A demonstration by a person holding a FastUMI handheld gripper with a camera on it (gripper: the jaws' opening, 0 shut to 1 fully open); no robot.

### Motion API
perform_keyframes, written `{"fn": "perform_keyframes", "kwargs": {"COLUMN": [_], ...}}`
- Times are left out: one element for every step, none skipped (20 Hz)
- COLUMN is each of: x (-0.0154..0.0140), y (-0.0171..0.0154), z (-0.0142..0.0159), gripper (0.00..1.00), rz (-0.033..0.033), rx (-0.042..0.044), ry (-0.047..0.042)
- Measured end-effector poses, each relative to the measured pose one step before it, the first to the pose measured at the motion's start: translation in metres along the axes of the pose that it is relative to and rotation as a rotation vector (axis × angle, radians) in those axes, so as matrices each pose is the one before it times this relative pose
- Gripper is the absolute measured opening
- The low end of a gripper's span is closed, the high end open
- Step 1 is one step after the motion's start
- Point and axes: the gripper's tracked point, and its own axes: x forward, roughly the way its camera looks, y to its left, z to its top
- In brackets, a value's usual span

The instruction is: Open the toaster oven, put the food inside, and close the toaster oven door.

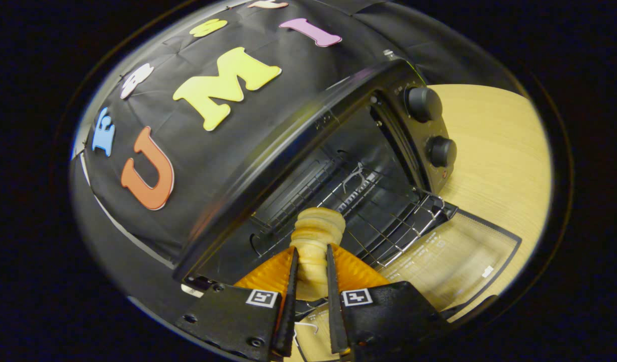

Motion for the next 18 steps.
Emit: {"fn": "perform_keyframes", "kwargs": {"x": [0.00344, 0.00218, 0.00277, 0.00332, 0.00338, 0.00348, 0.00395, 0.0014, 0.00067, -0.00408, -0.00566, -0.00204, -0.00464, -0.00743, -0.00345, -0.00454, -0.00519, -0.00669], "y": [0.00197, 0.00139, 0.00362, 0.00412, 0.00208, 0.0013, 0.00091, -0.00143, 0.00045, -0.00019, 0.0061, 0.0047, 0.00146, -0.00039, 0.00135, 0.00172, 0.00045, -0.00081], "z": [0.00071, 0.00147, 0.00242, 0.00077, 0.00069, -0.00136, -0.00122, -0.00181, 0.00051, -0.00126, 0.00059, 0.00098, 0.0044, 0.00322, 0.00083, -0.00118, -0.00106, -0.00127], "gripper": [0.33, 0.33, 0.33, 0.33, 0.33, 0.34, 0.36, 0.39, 0.47, 0.56, 0.65, 0.74, 0.84, 0.93, 1.0, 1.0, 1.0, 1.0], "rz": [-0.00557, -0.00671, 0.00096, 0.00231, -0.00211, -0.00281, -0.00472, -0.00914, -0.00313, -0.00833, 0.02327, 0.01127, -0.0033, -0.00383, -0.00015, 0.00908, 0.00745, 0.00711], "rx": [-0.00042, -0.00722, -0.00938, -0.01641, -0.00918, -0.01284, -0.01327, -0.01862, -0.01768, -0.02086, -0.00186, -0.00895, -0.01346, -0.01907, -0.0278, -0.0232, -0.01907, -0.01158], "ry": [-0.00971, -0.01415, -0.01521, -0.01045, -0.00918, 0.00004, -0.00562, -0.00146, -0.00791, 0.00109, 0.0001, -0.00389, -0.01387, -0.01452, -0.00736, 0.00061, -0.00067, 0.00416]}}
